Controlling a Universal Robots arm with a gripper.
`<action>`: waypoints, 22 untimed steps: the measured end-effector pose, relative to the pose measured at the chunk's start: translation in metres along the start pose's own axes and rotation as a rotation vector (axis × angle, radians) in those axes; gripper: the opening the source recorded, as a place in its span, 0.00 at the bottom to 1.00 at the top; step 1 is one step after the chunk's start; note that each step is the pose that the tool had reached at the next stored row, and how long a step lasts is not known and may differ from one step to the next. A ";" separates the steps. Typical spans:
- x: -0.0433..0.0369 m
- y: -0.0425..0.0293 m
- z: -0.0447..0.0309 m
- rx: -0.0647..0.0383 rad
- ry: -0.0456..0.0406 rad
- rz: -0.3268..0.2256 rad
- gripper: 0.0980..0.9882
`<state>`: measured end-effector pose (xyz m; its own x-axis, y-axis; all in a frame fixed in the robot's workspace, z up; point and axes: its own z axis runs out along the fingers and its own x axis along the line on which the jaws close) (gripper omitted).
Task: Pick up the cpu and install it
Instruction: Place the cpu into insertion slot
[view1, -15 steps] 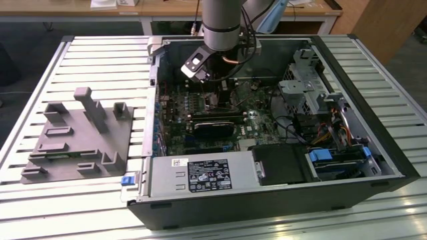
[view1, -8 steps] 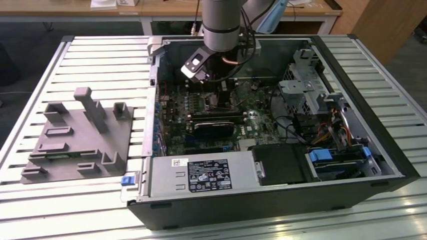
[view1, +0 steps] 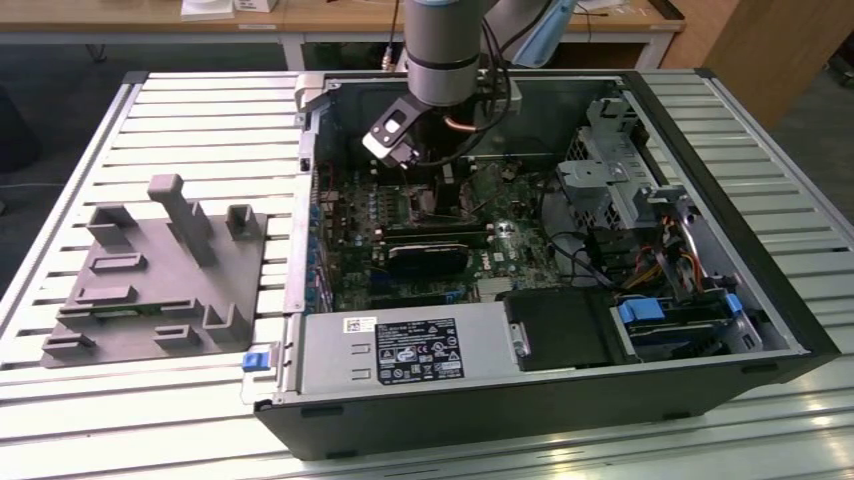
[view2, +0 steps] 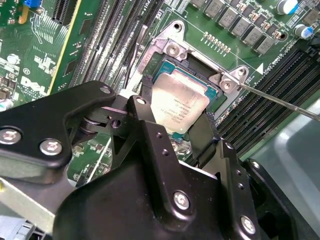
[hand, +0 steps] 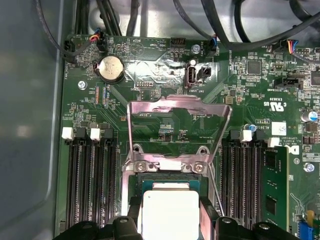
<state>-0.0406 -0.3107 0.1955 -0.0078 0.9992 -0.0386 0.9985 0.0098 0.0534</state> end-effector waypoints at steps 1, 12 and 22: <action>0.0001 0.0001 0.0005 0.000 0.0000 0.000 0.49; 0.0007 0.0007 0.0026 0.002 -0.0001 0.000 0.49; 0.0008 0.0007 0.0027 0.002 -0.0001 0.000 0.58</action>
<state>-0.0397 -0.3100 0.1929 -0.0079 0.9992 -0.0387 0.9986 0.0099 0.0516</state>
